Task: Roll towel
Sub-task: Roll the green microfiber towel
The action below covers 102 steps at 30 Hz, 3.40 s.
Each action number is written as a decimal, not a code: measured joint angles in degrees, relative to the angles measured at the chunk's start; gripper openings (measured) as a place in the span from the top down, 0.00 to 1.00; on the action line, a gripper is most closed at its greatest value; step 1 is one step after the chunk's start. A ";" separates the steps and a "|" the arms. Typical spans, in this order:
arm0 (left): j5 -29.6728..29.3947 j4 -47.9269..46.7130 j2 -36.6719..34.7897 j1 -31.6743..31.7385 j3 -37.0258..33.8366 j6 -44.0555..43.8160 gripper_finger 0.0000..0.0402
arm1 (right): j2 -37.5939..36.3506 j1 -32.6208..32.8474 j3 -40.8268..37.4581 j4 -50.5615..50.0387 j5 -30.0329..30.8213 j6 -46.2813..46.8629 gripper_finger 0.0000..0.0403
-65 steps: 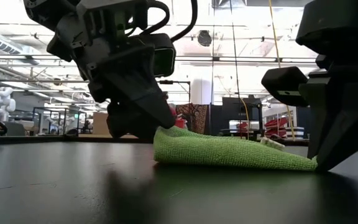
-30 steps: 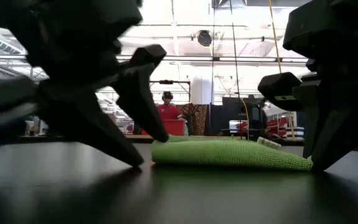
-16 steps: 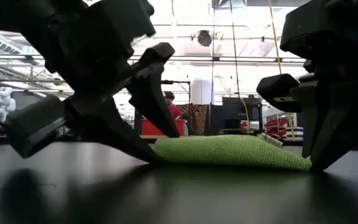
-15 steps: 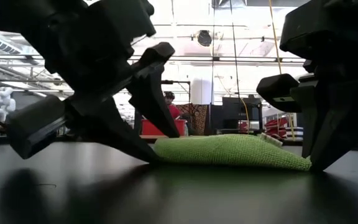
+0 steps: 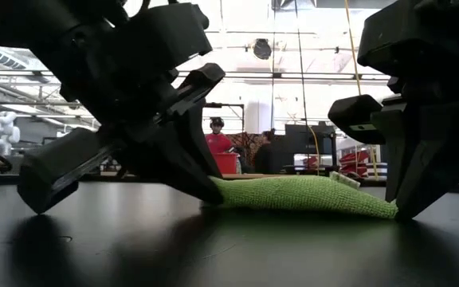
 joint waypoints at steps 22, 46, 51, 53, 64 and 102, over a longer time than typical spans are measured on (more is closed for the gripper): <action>31.04 -1.57 -0.33 7.94 1.93 -27.01 0.97 | -7.56 -1.97 -0.24 -5.16 -11.58 8.56 1.00; 45.44 1.03 -0.17 13.79 1.72 -46.62 0.97 | -7.81 1.98 -0.11 -8.35 -0.81 6.64 0.59; 43.87 -0.37 -0.15 13.81 1.72 -48.99 0.97 | -8.22 7.46 -0.05 -9.27 9.18 2.15 0.58; 43.74 -0.45 -0.15 13.81 1.72 -49.02 0.97 | -8.22 9.73 -0.05 -9.18 13.00 1.13 0.58; 40.71 -0.97 -0.15 13.79 1.74 -49.21 0.97 | -3.91 15.01 0.06 -2.01 21.59 -4.60 0.58; 46.99 5.83 3.69 14.91 1.63 -54.88 0.97 | 1.05 9.17 2.20 -3.52 22.89 -17.75 0.69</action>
